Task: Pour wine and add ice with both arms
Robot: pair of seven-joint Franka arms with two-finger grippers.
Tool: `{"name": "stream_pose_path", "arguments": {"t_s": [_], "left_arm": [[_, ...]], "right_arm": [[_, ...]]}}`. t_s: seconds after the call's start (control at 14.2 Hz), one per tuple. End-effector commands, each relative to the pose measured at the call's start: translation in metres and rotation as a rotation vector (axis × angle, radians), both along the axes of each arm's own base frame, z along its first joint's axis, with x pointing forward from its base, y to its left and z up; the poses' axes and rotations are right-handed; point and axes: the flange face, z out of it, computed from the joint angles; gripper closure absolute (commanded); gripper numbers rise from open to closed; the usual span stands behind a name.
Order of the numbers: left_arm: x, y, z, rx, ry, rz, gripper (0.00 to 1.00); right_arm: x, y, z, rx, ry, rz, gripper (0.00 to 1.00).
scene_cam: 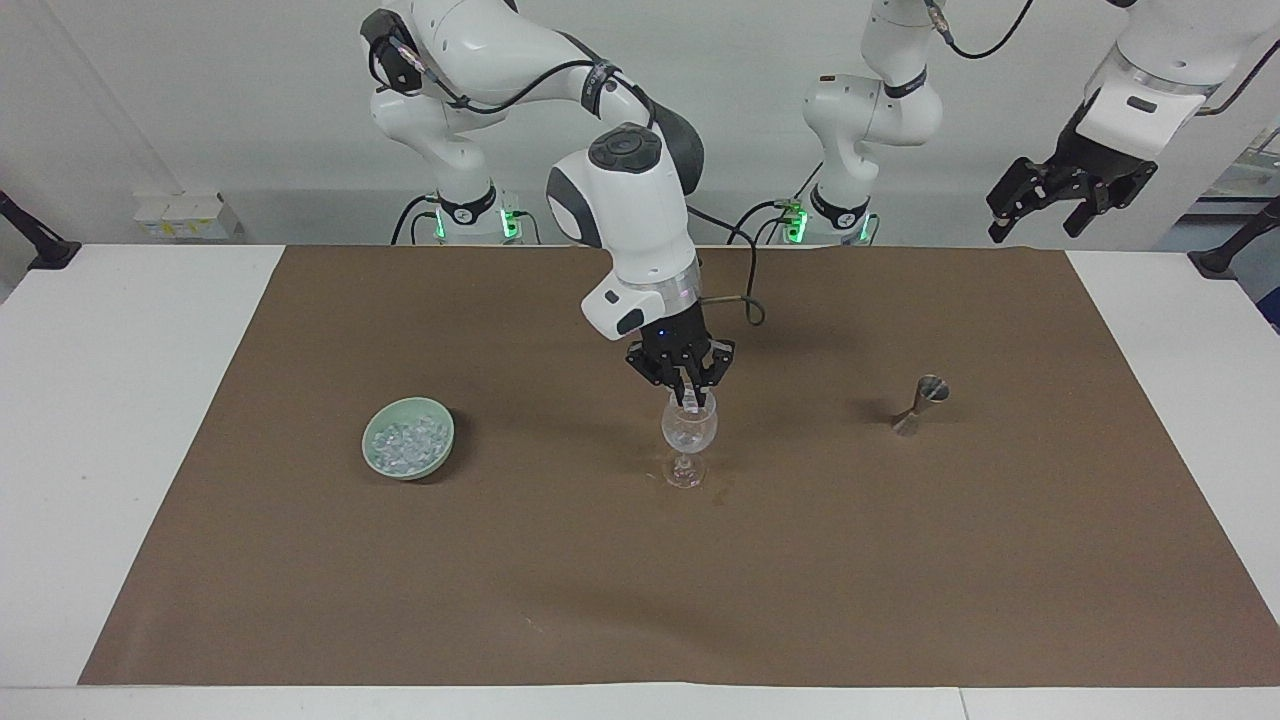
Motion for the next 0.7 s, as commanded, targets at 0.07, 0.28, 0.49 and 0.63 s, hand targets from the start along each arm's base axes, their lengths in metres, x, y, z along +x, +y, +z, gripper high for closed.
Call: {"name": "stream_pose_path", "arguments": {"t_s": [0.07, 0.28, 0.49, 0.63], "left_arm": [[-0.009, 0.003, -0.001, 0.0, -0.007, -0.023, 0.0], [-0.018, -0.004, -0.012, -0.002, 0.015, -0.038, 0.0], [-0.022, -0.017, -0.018, 0.001, -0.007, -0.056, 0.0], [-0.022, -0.019, -0.016, -0.001, -0.01, -0.046, 0.0]], "right_arm": [[-0.001, 0.003, -0.002, 0.01, -0.003, -0.025, 0.83], [-0.001, 0.003, -0.002, 0.011, 0.0, -0.026, 0.72], [-0.001, 0.003, -0.002, 0.012, 0.001, -0.03, 0.65], [-0.001, 0.003, -0.002, 0.013, 0.003, -0.031, 0.58]]}}
